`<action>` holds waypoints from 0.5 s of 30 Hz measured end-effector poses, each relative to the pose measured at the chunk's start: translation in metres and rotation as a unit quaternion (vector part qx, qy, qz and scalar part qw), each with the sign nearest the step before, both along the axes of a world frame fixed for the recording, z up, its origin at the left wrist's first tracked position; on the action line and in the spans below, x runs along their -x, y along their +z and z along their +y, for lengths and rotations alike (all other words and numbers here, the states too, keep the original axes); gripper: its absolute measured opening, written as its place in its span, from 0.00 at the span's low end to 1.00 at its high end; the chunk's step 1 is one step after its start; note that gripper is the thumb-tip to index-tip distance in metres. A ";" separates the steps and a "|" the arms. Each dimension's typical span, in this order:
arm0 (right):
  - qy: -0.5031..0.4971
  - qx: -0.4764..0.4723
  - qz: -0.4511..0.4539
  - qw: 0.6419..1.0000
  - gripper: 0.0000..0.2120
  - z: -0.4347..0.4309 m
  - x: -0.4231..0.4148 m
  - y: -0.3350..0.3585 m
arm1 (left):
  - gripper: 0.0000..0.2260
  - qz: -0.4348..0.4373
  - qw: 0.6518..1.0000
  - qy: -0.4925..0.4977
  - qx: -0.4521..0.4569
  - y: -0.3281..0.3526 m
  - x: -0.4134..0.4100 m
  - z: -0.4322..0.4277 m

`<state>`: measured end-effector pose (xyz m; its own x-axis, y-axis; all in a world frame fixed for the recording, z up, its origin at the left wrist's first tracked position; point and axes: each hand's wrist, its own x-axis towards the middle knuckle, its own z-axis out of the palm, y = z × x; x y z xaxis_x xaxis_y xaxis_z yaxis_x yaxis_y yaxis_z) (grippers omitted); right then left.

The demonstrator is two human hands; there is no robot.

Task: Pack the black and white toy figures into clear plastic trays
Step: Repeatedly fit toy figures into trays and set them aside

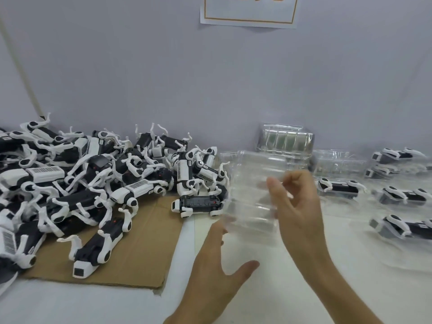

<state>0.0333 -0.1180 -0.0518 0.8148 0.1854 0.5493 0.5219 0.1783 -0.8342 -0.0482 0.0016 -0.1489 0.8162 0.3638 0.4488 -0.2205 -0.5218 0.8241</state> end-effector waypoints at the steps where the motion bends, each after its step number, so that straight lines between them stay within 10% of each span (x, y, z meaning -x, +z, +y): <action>1: 0.025 0.003 0.024 0.999 0.14 0.001 0.002 -0.004 | 0.25 -0.007 1.000 0.004 0.023 0.001 0.000 -0.001; 6: 0.189 0.107 0.020 0.976 0.16 -0.005 -0.004 -0.020 | 0.14 -0.106 0.975 -0.010 0.196 0.014 -0.001 0.006; 10: 0.101 0.257 -0.070 0.958 0.21 -0.013 -0.008 -0.045 | 0.17 -0.069 0.940 -0.046 0.330 0.023 0.001 0.022; 15: 0.078 0.216 -0.061 0.971 0.11 -0.011 0.002 -0.067 | 0.14 0.006 0.906 -0.151 0.395 0.019 0.003 0.022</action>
<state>0.0318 -0.1289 -0.1186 0.6917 0.5364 0.4835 0.6168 -0.0906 -0.7819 -0.0516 0.0233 -0.1300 0.9352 0.3270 0.1358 -0.2430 0.3138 0.9179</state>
